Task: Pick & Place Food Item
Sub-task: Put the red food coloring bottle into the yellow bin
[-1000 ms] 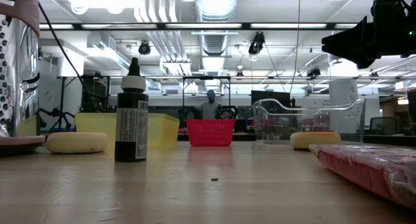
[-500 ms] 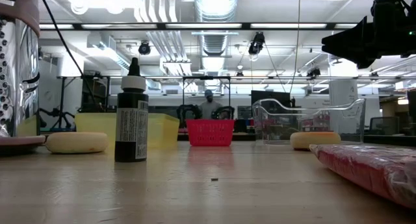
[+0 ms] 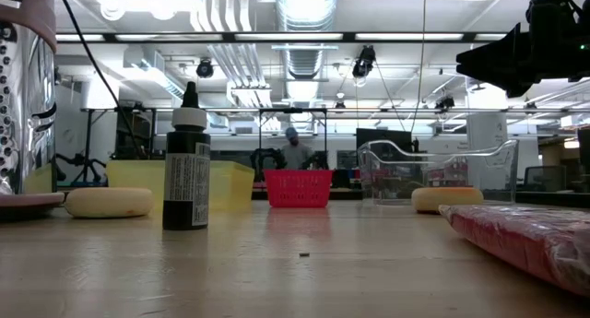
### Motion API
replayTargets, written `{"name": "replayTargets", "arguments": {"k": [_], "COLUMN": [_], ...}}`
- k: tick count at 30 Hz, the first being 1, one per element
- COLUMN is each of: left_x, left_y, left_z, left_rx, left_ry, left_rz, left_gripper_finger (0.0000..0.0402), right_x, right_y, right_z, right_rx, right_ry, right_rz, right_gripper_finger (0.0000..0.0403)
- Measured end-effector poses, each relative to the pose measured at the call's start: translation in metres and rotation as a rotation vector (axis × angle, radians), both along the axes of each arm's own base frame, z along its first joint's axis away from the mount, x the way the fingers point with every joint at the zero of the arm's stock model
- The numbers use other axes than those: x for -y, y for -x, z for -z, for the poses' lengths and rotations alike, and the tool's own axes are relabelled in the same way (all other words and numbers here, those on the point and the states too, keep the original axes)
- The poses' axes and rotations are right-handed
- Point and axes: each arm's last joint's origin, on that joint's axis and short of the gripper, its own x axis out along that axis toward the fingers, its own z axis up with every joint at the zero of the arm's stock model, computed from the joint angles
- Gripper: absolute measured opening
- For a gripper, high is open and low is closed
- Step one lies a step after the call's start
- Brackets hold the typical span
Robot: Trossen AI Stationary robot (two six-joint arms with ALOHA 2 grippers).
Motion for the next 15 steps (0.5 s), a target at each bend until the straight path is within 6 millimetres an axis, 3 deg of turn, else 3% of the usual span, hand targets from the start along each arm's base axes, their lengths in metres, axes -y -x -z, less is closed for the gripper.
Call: {"name": "replayTargets", "arguments": {"k": [15], "left_x": [0.020], "left_y": [0.008], "left_z": [0.021], "left_rx": [-0.070], "left_ry": [0.110], "left_rz": [0.038], "left_gripper_finger": [0.0232], "right_x": [0.000], "right_y": [0.000], "right_z": [0.000], "right_rx": [0.000], "right_ry": [0.000], "right_rz": [0.000], "right_gripper_finger": [0.0203]}}
